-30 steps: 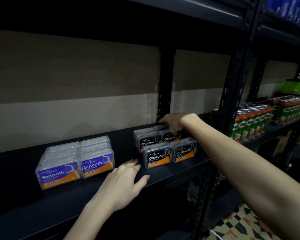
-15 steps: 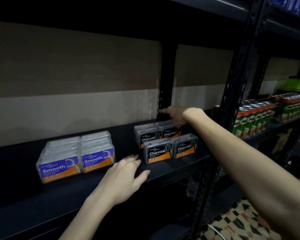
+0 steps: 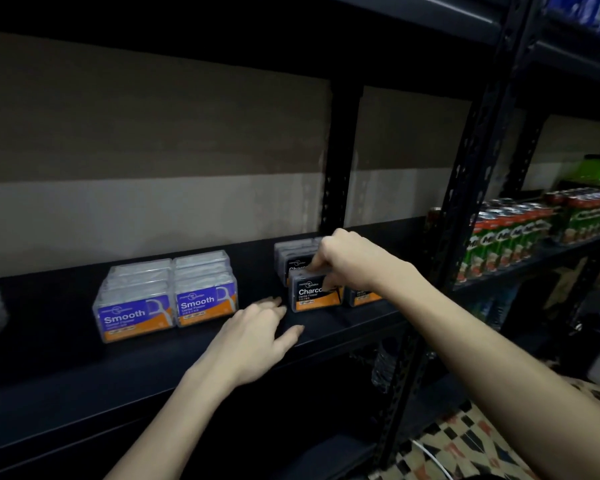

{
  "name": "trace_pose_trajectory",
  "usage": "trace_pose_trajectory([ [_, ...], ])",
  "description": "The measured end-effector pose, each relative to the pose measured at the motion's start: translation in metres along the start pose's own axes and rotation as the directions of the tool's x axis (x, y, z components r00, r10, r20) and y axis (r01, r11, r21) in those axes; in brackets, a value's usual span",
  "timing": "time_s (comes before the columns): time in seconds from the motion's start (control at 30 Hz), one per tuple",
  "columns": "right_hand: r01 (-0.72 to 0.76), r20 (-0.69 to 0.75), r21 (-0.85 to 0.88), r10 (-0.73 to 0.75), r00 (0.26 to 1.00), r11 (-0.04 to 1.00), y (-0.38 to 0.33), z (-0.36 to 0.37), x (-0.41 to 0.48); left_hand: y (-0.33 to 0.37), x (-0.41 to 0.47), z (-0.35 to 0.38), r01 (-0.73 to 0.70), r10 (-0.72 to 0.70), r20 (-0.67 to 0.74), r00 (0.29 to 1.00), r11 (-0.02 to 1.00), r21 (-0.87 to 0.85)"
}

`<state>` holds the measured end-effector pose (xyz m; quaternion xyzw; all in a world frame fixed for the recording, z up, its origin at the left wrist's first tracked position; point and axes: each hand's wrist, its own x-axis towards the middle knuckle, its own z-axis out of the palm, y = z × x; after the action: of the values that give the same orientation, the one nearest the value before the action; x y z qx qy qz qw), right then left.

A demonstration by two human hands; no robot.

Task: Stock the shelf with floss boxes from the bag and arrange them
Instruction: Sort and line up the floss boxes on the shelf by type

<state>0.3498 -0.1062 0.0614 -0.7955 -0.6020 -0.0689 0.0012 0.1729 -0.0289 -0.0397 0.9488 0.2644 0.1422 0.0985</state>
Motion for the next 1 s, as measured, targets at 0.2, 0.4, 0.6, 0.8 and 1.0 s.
trace_pose_trajectory([
  [0.2, 0.041, -0.024, -0.022, -0.041, 0.999, 0.999, 0.004, 0.015, 0.016, 0.002, -0.002, -0.003, 0.007, -0.007, -0.001, 1.000, 1.000, -0.014],
  [0.4, 0.053, -0.045, -0.045, -0.055, 0.997, 0.998, 0.010, 0.021, 0.025, 0.001, -0.001, -0.003, 0.002, -0.002, 0.005, 1.000, 1.000, -0.005],
  [0.6, 0.054, -0.084, -0.045, -0.057, 0.995, 0.998, 0.013, 0.027, 0.025, 0.002, -0.002, -0.004, -0.010, 0.010, 0.001, 1.000, 1.000, 0.007],
  [0.8, -0.033, -0.163, 0.088, 0.047, 0.985, 0.996, 0.029, 0.012, 0.006, 0.001, -0.001, -0.003, -0.006, 0.006, 0.007, 1.000, 1.000, -0.006],
  [1.0, -0.248, 0.099, 0.028, 0.244, 0.965, 0.968, 0.055, -0.001, -0.035, -0.002, 0.001, 0.001, -0.004, 0.004, 0.000, 1.000, 1.000, -0.012],
])
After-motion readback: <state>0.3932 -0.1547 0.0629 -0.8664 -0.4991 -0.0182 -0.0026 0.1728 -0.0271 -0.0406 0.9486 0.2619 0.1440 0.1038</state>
